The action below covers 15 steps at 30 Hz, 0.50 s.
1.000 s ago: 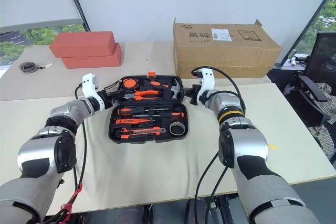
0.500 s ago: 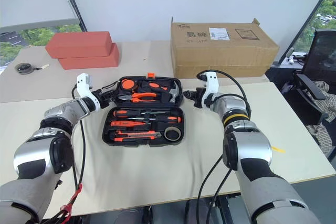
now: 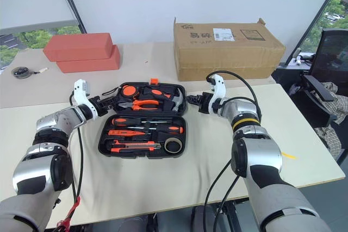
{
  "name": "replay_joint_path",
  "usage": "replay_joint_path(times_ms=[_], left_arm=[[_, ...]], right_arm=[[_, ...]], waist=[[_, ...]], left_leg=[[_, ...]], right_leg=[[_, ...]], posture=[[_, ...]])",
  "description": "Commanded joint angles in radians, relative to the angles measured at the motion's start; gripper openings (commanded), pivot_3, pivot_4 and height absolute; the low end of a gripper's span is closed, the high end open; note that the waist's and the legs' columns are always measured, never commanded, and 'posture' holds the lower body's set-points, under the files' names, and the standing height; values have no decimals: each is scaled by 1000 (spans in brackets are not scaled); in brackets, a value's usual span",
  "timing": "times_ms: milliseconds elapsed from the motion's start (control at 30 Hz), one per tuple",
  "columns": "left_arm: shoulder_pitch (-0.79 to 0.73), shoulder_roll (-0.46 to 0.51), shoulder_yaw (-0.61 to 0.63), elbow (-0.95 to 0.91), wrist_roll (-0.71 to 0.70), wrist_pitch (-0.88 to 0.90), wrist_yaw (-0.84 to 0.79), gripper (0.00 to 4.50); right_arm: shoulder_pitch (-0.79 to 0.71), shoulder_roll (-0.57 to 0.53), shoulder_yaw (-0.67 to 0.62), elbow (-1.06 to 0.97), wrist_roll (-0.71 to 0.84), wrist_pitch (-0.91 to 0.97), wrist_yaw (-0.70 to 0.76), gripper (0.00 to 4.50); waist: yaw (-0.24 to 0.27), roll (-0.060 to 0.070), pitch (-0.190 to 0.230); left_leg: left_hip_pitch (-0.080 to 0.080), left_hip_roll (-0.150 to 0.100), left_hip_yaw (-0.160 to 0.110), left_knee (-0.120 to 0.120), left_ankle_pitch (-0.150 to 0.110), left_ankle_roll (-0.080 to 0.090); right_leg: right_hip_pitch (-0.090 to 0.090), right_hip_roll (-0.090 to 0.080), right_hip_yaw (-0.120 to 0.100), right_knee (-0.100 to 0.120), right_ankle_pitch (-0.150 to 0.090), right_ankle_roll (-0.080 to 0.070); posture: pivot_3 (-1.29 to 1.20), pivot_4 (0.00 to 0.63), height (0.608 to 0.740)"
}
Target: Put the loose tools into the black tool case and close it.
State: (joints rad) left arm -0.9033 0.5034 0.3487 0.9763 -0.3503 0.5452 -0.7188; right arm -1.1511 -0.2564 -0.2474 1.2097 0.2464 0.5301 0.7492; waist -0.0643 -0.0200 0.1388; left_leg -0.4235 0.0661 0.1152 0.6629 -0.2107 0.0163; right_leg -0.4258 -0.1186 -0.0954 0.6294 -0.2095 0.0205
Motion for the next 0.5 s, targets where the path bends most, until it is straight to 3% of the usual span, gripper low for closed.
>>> replay_joint_path(times_ms=[33,133,300,500], left_arm=[[4,0,2,-45,-17,14,-1,0],[5,1,2,-48,-20,15,4,0],[9,-4,2,-54,-21,20,15,0],[38,2,-14,-159,-38,97,-14,0]], right_arm=[[-22,1,-2,-26,10,7,11,1446],[-22,6,6,-33,9,15,27,1446],[-20,7,8,-32,5,2,18,55],[-23,11,2,-31,6,-19,1,55]], waist=[[1,0,0],[3,0,0],[2,0,0],[3,0,0]], left_leg=[[0,0,0,0,0,0],[0,0,0,0,0,0],[0,0,0,0,0,0],[0,0,0,0,0,0]], right_leg=[[0,0,0,0,0,0],[0,0,0,0,0,0],[0,0,0,0,0,0],[0,0,0,0,0,0]], posture=[[0,150,713],[0,150,713],[0,150,713],[0,150,713]])
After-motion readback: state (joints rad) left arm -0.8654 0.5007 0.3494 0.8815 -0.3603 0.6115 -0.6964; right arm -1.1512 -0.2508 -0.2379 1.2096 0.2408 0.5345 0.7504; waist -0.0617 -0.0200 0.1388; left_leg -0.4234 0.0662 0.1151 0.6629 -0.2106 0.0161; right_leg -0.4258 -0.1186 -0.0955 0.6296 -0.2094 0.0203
